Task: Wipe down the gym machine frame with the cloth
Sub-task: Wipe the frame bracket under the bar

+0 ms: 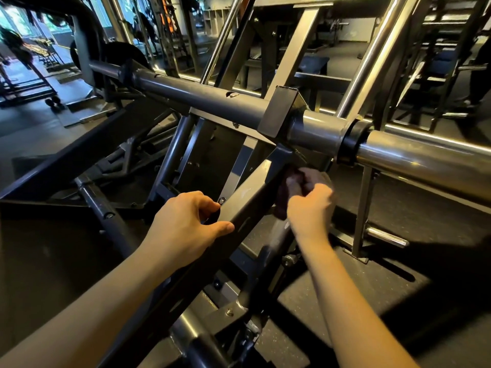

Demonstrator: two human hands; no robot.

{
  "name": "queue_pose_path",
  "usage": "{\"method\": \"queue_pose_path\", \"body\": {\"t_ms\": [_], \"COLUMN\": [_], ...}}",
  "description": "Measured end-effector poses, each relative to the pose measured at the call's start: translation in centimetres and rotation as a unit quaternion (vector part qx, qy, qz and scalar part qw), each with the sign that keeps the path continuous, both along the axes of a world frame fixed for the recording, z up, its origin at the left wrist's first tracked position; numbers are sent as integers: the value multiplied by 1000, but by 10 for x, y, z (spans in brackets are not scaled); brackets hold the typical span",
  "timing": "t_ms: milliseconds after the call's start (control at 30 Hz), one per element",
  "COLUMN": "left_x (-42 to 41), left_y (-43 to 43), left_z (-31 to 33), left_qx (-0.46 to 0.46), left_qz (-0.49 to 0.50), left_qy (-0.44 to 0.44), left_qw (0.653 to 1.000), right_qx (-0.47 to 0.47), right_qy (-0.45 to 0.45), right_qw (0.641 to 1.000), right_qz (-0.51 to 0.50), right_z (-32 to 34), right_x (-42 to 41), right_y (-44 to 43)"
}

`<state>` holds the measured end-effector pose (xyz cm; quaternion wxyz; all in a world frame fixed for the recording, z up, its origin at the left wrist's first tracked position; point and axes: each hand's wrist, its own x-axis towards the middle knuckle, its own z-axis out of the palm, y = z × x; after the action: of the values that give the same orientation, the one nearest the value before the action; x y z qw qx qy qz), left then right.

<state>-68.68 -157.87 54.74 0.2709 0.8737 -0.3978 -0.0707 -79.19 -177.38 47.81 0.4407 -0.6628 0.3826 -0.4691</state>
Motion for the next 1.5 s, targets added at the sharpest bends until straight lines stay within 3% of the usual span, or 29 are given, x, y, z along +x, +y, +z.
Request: {"method": "queue_pose_path", "body": {"t_ms": [133,233,400,500,600,767,967,1167,1367,1500], "left_x": [-1,-2,-2,-2,2,-1,-7,-6,-5,-4], "left_y": [0,0,1,3,6,14,33,33,37,37], "left_z": [-1,0,-2,-2,2,6,3,0,-7,-7], "left_qx": [-12,-17,-22,-25,-14,2,37,7,-18,-22], "left_qz": [-3,-7,-9,-15,-28,-28,-14,3,5,-9], "left_qy": [2,5,8,13,35,28,17,26,39,29], "left_qw": [1000,1000,1000,999,999,999,999,1000,999,999], "right_qx": [-113,-178,-66,-19,-39,-179,-64,-174,-100,-167], "right_qy": [-8,-3,31,49,8,-4,-27,-8,-29,-5], "right_qw": [989,975,997,997,999,969,998,964,994,970], "right_qz": [98,130,-10,-51,3,170,14,201,24,174], "right_z": [-22,-22,-1,-4,-17,-30,-15,-33,-23,-36], "right_x": [-25,-27,4,9,-3,-37,-12,-39,-13,-34], "right_y": [82,72,-20,-24,29,102,49,120,67,124]}}
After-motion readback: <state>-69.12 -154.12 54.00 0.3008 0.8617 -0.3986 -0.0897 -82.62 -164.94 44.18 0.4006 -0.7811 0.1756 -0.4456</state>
